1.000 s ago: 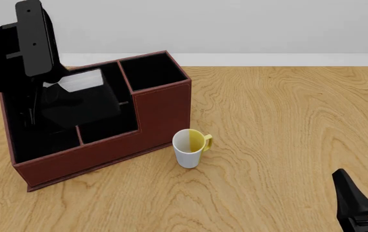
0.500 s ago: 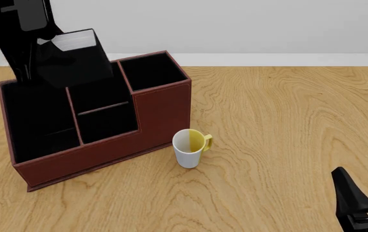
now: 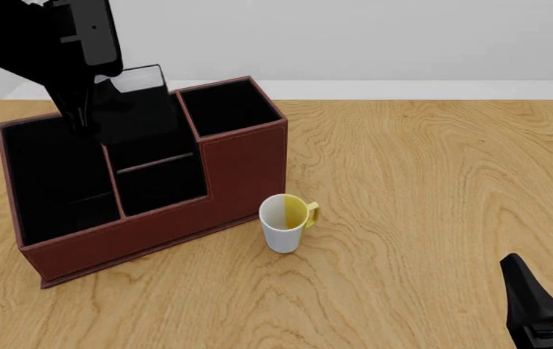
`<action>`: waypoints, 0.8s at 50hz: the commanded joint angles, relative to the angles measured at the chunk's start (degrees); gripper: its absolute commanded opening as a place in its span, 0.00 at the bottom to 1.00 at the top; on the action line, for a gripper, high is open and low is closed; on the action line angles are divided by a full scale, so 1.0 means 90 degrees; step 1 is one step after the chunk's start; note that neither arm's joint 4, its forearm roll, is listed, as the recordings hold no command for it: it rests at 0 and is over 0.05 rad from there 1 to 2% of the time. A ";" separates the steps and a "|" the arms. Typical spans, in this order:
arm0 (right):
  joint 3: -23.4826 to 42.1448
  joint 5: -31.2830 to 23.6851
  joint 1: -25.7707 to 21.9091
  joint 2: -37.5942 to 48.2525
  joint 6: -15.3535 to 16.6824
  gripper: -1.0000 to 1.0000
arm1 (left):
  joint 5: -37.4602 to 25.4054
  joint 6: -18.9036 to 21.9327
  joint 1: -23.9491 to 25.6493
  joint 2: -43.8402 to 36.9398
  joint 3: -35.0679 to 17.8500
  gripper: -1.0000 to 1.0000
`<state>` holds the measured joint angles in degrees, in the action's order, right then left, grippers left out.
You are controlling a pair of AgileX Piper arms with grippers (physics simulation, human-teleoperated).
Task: Pick up the book and place it in the front compartment of the caddy.
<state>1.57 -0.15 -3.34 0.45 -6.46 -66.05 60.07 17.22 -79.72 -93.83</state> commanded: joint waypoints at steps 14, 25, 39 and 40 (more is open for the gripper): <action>-0.0020 -0.0043 0.0039 -0.0048 0.0073 1.00 | 0.0677 0.0277 -0.0485 -0.0350 0.0286 0.00; -0.0027 0.0125 0.0094 0.0119 0.0106 1.00 | 0.1078 0.0211 -0.0509 -0.0682 0.0417 0.00; -0.0025 -0.0052 0.0114 -0.0046 0.0146 1.00 | 0.1425 0.0147 -0.0559 -0.1077 0.0481 0.00; -0.0025 -0.0056 0.0112 -0.0047 0.0148 1.00 | 0.1429 0.0149 -0.0562 -0.1105 0.0479 0.00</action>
<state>1.37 -0.24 -2.43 0.38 -5.38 -55.65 60.74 12.53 -87.62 -89.41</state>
